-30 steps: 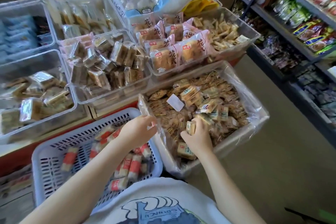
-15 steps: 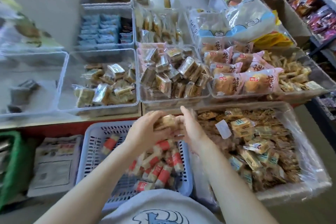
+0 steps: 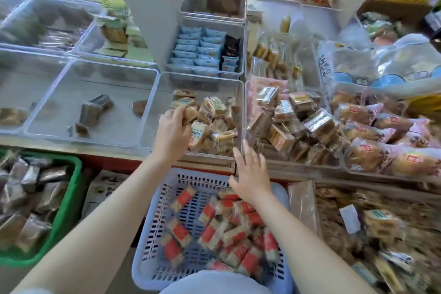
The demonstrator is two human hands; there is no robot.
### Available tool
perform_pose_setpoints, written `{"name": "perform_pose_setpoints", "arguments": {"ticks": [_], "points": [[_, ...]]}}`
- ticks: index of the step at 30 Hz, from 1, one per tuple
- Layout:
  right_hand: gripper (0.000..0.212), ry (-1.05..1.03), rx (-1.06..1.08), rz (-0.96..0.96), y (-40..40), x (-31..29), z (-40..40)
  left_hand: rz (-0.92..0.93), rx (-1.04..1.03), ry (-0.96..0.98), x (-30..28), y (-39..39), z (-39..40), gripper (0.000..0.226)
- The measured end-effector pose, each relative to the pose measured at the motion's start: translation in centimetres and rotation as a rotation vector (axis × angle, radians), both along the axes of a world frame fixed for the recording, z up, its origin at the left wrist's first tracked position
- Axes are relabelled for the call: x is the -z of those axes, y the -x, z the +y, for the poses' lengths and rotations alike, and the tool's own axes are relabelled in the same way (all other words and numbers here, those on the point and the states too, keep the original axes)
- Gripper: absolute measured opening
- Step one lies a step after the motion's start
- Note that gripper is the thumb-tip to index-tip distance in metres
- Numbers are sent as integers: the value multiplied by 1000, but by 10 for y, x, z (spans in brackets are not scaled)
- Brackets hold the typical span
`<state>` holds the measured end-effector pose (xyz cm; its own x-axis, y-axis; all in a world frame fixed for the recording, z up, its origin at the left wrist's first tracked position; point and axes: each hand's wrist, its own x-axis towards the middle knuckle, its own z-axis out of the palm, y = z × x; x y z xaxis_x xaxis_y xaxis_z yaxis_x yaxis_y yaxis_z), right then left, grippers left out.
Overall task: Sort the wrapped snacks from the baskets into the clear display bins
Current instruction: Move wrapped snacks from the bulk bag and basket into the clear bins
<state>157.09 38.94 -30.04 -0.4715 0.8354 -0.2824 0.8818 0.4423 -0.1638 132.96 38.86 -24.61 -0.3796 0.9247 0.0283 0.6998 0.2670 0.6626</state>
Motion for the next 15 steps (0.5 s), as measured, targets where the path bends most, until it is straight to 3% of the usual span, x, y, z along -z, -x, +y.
{"name": "perform_pose_setpoints", "arguments": {"ticks": [5, 8, 12, 15], "points": [[84, 28, 0, -71, 0, 0, 2, 237, 269, 330, 29, 4, 31, 72], [83, 34, 5, -75, 1, 0, 1, 309, 296, 397, 41, 2, 30, 79], [80, 63, 3, -35, 1, -5, 4, 352, 267, 237, 19, -19, 13, 47], [74, 89, 79, 126, -4, -20, 0, 217, 353, 181, 3, -53, -13, 32]]}}
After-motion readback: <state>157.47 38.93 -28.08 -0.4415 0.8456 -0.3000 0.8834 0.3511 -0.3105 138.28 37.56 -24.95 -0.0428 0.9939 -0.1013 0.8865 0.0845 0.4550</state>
